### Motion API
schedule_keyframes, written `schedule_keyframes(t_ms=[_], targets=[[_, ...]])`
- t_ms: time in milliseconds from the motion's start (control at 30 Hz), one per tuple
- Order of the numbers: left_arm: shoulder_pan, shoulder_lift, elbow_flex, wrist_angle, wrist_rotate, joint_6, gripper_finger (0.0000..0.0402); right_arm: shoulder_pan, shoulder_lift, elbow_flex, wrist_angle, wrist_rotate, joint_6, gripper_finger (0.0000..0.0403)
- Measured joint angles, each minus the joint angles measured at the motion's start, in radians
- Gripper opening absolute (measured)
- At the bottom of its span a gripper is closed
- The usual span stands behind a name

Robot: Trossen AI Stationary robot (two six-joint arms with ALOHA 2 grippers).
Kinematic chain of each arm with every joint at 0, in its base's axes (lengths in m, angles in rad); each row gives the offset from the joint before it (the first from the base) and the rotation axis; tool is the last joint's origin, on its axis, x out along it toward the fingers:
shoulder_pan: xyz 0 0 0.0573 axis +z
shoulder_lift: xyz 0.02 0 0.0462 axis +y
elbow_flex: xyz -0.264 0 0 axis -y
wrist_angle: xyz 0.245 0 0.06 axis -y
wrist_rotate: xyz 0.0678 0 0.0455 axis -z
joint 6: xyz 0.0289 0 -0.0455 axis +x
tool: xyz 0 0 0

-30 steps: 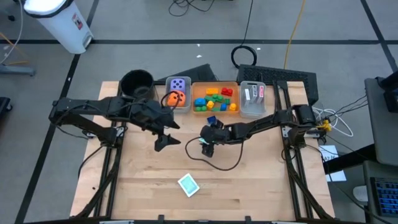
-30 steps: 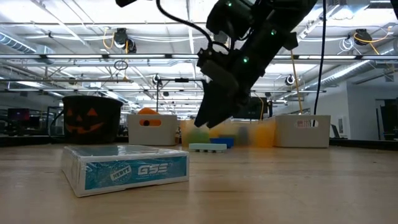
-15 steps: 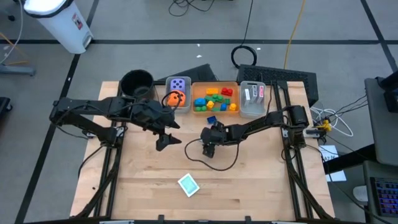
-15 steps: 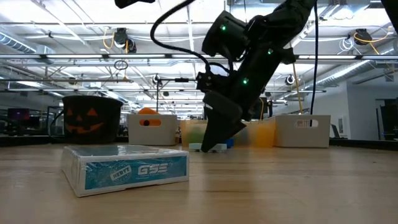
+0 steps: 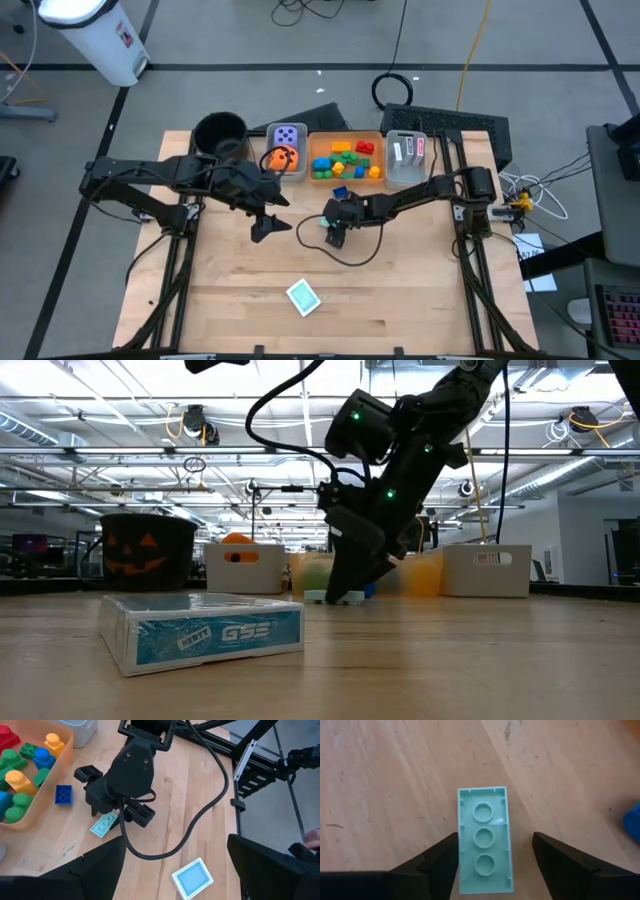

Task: Pick & Place Toys
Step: Put the light blue game piece into the orange bin

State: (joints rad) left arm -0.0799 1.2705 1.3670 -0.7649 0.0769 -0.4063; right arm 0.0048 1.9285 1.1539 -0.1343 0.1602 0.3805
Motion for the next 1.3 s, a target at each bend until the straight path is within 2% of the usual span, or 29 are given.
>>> schedule_keyframes(t_ms=[433, 633, 867, 1000, 1167, 1300], targets=[[0.0, 0.0, 0.0, 0.01, -0.002, -0.009, 0.0353, -0.004, -0.014, -0.024, 0.003, -0.006, 0.003, 0.0129], [0.0, 0.0, 0.0, 0.01, -0.035, -0.011, 0.0353, -0.003, -0.065, -0.028, -0.002, -0.016, 0.001, 0.0128], [0.005, 0.0, 0.0, 0.012, -0.053, 0.02, 0.0353, -0.011, -0.228, -0.028, 0.011, -0.043, -0.007, 0.0132], [0.023, 0.0, 0.0, 0.012, -0.054, 0.057, 0.0353, -0.047, -0.344, -0.027, 0.014, -0.172, 0.009, 0.0132], [0.051, 0.0, 0.0, 0.016, -0.062, 0.125, 0.0353, -0.118, -0.462, -0.027, 0.034, -0.435, 0.087, 0.0132], [0.06, 0.007, -0.002, 0.07, -0.088, 0.222, 0.0353, -0.179, -0.518, -0.027, 0.138, -0.643, 0.192, 0.0132]])
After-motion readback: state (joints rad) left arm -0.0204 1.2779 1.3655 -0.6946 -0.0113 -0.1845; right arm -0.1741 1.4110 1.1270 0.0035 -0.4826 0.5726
